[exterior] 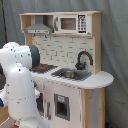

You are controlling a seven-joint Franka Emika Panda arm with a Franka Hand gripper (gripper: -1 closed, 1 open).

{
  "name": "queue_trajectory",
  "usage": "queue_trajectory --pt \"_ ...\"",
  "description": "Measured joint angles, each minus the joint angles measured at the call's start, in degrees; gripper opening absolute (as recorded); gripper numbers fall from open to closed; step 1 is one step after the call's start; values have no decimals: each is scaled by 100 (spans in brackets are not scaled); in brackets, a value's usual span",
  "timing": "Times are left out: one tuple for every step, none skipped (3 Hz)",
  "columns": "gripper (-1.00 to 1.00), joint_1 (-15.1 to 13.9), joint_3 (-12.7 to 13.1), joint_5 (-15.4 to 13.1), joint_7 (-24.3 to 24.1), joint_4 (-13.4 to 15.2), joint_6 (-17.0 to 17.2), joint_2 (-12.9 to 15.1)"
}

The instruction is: Play with the kitchen

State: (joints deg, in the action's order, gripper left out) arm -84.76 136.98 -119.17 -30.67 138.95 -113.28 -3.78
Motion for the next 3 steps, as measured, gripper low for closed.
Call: queue_trajectory --pt "-100 0 2 0 -670 -8 -10 0" --pt "-100 0 5 0 -1383 -15 -15 0" --pt "-100 0 8 0 -2076 -22 -17 0"
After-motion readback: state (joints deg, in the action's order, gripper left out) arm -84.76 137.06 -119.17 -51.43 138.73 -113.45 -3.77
